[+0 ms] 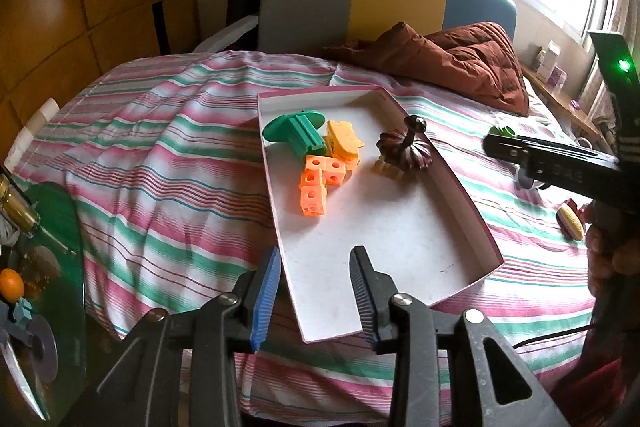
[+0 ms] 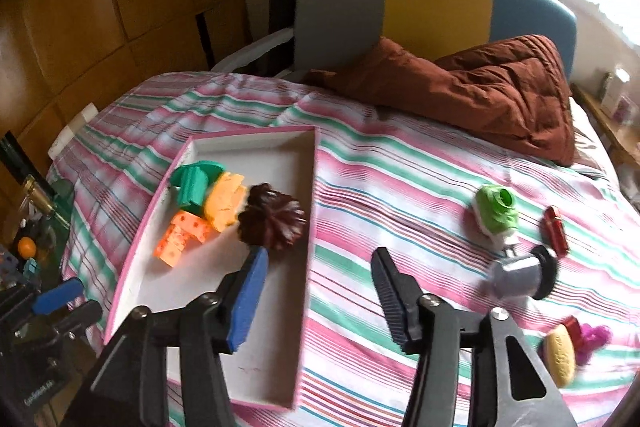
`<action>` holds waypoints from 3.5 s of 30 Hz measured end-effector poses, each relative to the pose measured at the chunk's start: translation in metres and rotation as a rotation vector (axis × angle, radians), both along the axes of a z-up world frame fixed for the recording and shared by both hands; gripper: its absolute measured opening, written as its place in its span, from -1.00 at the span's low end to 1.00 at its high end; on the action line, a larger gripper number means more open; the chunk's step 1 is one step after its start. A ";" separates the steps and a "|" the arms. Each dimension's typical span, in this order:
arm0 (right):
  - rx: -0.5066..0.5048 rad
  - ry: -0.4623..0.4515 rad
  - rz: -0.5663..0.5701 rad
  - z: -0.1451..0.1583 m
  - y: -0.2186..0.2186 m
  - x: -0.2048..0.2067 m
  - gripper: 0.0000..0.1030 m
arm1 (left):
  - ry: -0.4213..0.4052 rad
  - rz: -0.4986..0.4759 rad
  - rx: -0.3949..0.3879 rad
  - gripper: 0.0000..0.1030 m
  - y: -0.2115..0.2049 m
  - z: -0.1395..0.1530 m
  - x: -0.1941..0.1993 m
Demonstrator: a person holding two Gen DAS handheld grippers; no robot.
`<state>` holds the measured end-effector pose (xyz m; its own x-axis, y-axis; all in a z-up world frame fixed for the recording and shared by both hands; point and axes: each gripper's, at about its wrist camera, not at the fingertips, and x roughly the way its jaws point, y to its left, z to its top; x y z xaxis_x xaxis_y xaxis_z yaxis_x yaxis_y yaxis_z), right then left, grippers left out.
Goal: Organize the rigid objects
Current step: 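Withdraw both tools from the tray toward the remaining toys, then grasp the lime-green nozzle piece with the left gripper, then lift the green nozzle piece with the left gripper while the right gripper grasps the dark grey cup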
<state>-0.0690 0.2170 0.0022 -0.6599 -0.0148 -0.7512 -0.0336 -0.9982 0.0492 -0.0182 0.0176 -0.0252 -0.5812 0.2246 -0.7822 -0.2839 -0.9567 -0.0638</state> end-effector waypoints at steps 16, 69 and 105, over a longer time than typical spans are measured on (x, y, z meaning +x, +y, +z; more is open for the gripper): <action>0.033 0.007 -0.329 0.005 0.155 0.055 0.45 | -0.044 -0.097 0.011 -0.27 0.034 -0.001 0.001; -0.308 0.051 -0.649 -0.016 0.279 0.111 0.59 | -0.382 -0.269 0.077 0.53 0.375 -0.073 -0.172; -0.114 -0.043 -0.494 -0.027 0.241 0.084 0.59 | 0.016 -0.583 -0.116 0.22 0.243 -0.072 0.058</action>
<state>0.0153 0.4582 -0.0251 -0.5774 0.2078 -0.7896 -0.5051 -0.8507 0.1455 0.0400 0.2608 -0.0967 -0.3997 0.4235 -0.8130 -0.7645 -0.6433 0.0407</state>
